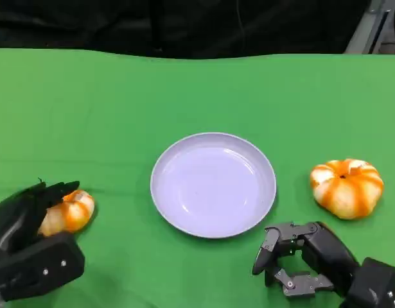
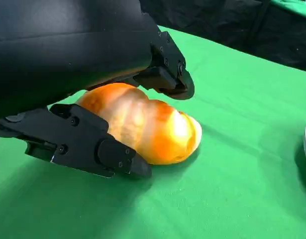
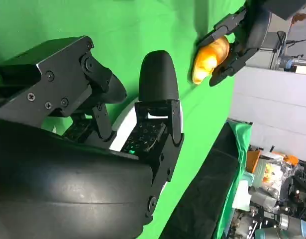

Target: Grasp the bread from the table and place it into the plate.

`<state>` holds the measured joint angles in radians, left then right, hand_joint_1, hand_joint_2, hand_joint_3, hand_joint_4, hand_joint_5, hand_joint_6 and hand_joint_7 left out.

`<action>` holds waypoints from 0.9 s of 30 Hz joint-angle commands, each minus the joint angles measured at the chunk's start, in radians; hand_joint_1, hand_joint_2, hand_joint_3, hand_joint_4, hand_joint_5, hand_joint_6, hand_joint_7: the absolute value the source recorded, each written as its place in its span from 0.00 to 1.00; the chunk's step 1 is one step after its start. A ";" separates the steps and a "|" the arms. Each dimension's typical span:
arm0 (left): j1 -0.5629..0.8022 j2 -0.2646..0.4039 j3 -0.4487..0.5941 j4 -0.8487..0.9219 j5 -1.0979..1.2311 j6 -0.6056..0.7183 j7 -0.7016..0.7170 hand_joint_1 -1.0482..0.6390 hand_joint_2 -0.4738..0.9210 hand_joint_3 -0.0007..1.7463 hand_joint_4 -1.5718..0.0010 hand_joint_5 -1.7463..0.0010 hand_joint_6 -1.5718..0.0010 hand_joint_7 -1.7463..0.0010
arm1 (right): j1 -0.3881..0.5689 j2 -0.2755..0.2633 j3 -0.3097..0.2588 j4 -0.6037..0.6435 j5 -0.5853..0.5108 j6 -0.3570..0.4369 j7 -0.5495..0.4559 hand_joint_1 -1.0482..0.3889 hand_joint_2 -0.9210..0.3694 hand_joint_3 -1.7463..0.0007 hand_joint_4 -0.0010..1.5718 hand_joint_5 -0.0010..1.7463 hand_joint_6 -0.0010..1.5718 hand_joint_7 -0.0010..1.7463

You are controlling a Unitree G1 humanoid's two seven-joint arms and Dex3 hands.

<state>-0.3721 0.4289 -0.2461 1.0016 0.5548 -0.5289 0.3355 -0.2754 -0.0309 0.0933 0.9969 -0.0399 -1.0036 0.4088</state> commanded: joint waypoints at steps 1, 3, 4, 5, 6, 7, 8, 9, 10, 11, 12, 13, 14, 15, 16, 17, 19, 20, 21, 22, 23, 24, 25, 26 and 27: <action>0.021 0.015 -0.004 -0.033 0.013 0.084 0.028 0.59 0.96 0.00 0.58 0.94 0.53 0.97 | 0.003 -0.012 -0.004 -0.007 0.005 -0.003 -0.004 0.85 0.27 0.39 0.64 0.78 0.61 0.62; 0.023 0.010 -0.005 -0.050 0.020 0.115 0.043 0.58 0.97 0.00 0.63 0.58 0.43 0.90 | 0.003 -0.011 -0.005 -0.005 0.005 -0.004 -0.004 0.86 0.27 0.39 0.64 0.79 0.61 0.62; 0.025 0.008 -0.006 -0.057 0.022 0.127 0.048 0.58 0.97 0.00 0.70 0.38 0.47 0.76 | 0.003 -0.012 -0.005 -0.005 0.003 -0.003 -0.006 0.86 0.27 0.39 0.64 0.78 0.61 0.62; 0.026 0.006 -0.005 -0.062 0.020 0.133 0.052 0.58 0.97 0.00 0.74 0.27 0.54 0.60 | 0.002 -0.012 -0.004 -0.005 -0.001 -0.005 -0.011 0.86 0.27 0.38 0.64 0.78 0.61 0.62; 0.027 0.004 -0.001 -0.065 0.011 0.136 0.050 0.59 0.97 0.00 0.77 0.15 0.62 0.39 | 0.002 -0.012 -0.003 -0.004 -0.004 -0.006 -0.014 0.86 0.27 0.38 0.64 0.78 0.61 0.62; 0.028 0.002 0.001 -0.068 0.005 0.139 0.047 0.59 0.97 0.00 0.79 0.08 0.67 0.28 | 0.001 -0.012 -0.003 -0.004 -0.005 -0.008 -0.015 0.86 0.27 0.38 0.64 0.78 0.62 0.62; 0.029 -0.002 0.007 -0.070 -0.005 0.145 0.042 0.60 0.97 0.00 0.81 0.05 0.69 0.22 | 0.001 -0.012 -0.003 -0.004 -0.005 -0.006 -0.016 0.86 0.28 0.38 0.64 0.78 0.62 0.62; 0.029 -0.005 0.010 -0.073 -0.013 0.155 0.037 0.60 0.97 0.00 0.78 0.02 0.72 0.13 | 0.000 -0.011 -0.003 -0.003 -0.002 -0.006 -0.012 0.85 0.28 0.38 0.64 0.78 0.61 0.62; 0.030 -0.008 0.012 -0.075 -0.017 0.162 0.033 0.59 0.97 0.00 0.76 0.01 0.74 0.06 | 0.000 -0.010 -0.004 -0.001 0.001 -0.005 -0.010 0.86 0.27 0.38 0.64 0.78 0.61 0.62; 0.031 -0.008 0.013 -0.078 -0.021 0.166 0.030 0.59 0.98 0.00 0.75 0.01 0.75 0.03 | -0.001 -0.009 -0.004 -0.001 0.002 -0.005 -0.010 0.86 0.27 0.38 0.64 0.78 0.61 0.62; 0.031 -0.008 0.012 -0.080 -0.021 0.166 0.028 0.60 0.97 0.00 0.73 0.00 0.75 0.01 | -0.001 -0.009 -0.003 -0.001 0.001 -0.003 -0.010 0.86 0.27 0.38 0.64 0.78 0.61 0.62; 0.032 -0.007 0.010 -0.082 -0.021 0.167 0.026 0.60 0.97 0.00 0.71 0.00 0.75 0.01 | -0.001 -0.009 -0.003 -0.002 0.000 -0.002 -0.012 0.86 0.27 0.38 0.64 0.78 0.61 0.62; 0.032 -0.007 0.009 -0.085 -0.021 0.169 0.024 0.60 0.96 0.00 0.69 0.00 0.75 0.00 | -0.002 -0.010 -0.003 -0.002 -0.001 0.000 -0.012 0.86 0.27 0.39 0.64 0.78 0.61 0.62; 0.032 -0.007 0.007 -0.087 -0.020 0.171 0.022 0.60 0.96 0.00 0.67 0.00 0.74 0.00 | -0.003 -0.010 -0.003 -0.001 -0.001 -0.001 -0.012 0.86 0.27 0.39 0.64 0.78 0.61 0.62; 0.033 -0.007 0.006 -0.090 -0.020 0.172 0.020 0.60 0.95 0.00 0.65 0.00 0.73 0.00 | -0.003 -0.011 -0.003 0.000 -0.001 -0.003 -0.011 0.86 0.26 0.39 0.64 0.78 0.61 0.62; 0.034 -0.008 0.006 -0.093 -0.022 0.172 0.018 0.60 0.95 0.00 0.64 0.00 0.72 0.00 | -0.004 -0.012 -0.003 0.001 -0.003 -0.002 -0.013 0.86 0.26 0.39 0.64 0.78 0.61 0.62; 0.038 -0.009 0.009 -0.102 -0.026 0.171 0.018 0.59 0.93 0.00 0.60 0.00 0.70 0.00 | -0.004 -0.012 -0.003 0.000 -0.003 0.000 -0.014 0.86 0.26 0.39 0.64 0.78 0.61 0.62; 0.041 -0.008 0.009 -0.107 -0.028 0.166 0.022 0.59 0.93 0.00 0.59 0.00 0.70 0.00 | -0.004 -0.011 -0.003 -0.001 -0.003 0.000 -0.014 0.86 0.26 0.39 0.64 0.78 0.61 0.62; 0.044 -0.008 0.010 -0.111 -0.030 0.163 0.023 0.59 0.93 0.00 0.59 0.00 0.69 0.00 | -0.004 -0.011 -0.003 -0.001 -0.002 -0.001 -0.014 0.86 0.26 0.39 0.64 0.78 0.61 0.62; 0.047 -0.007 0.010 -0.115 -0.033 0.158 0.025 0.59 0.93 0.00 0.58 0.00 0.69 0.00 | -0.004 -0.011 -0.003 -0.001 -0.004 -0.002 -0.015 0.86 0.26 0.39 0.64 0.78 0.61 0.62; 0.051 -0.006 0.012 -0.120 -0.039 0.151 0.025 0.59 0.92 0.00 0.58 0.00 0.69 0.00 | -0.004 -0.012 -0.002 -0.002 -0.005 -0.002 -0.016 0.86 0.26 0.39 0.64 0.78 0.61 0.62; 0.053 -0.006 0.013 -0.124 -0.043 0.147 0.024 0.58 0.92 0.00 0.57 0.00 0.69 0.00 | -0.004 -0.012 -0.002 -0.002 -0.006 -0.001 -0.017 0.86 0.26 0.39 0.64 0.78 0.61 0.62; 0.055 -0.005 0.013 -0.126 -0.046 0.145 0.023 0.58 0.92 0.00 0.57 0.00 0.69 0.00 | -0.004 -0.012 -0.002 -0.003 -0.007 -0.001 -0.017 0.86 0.26 0.39 0.64 0.78 0.61 0.62; 0.062 -0.002 0.013 -0.140 -0.045 0.140 0.026 0.58 0.92 0.00 0.57 0.00 0.68 0.00 | -0.003 -0.011 -0.002 -0.002 -0.004 0.002 -0.015 0.86 0.26 0.39 0.64 0.78 0.61 0.62; 0.068 0.000 0.013 -0.151 -0.044 0.138 0.028 0.57 0.92 0.00 0.57 0.00 0.68 0.00 | -0.003 -0.010 -0.003 -0.002 -0.001 0.003 -0.013 0.86 0.26 0.39 0.64 0.78 0.61 0.62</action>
<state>-0.3376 0.4130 -0.2351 0.8718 0.5157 -0.3832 0.3735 -0.2754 -0.0309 0.0936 0.9969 -0.0460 -1.0038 0.3960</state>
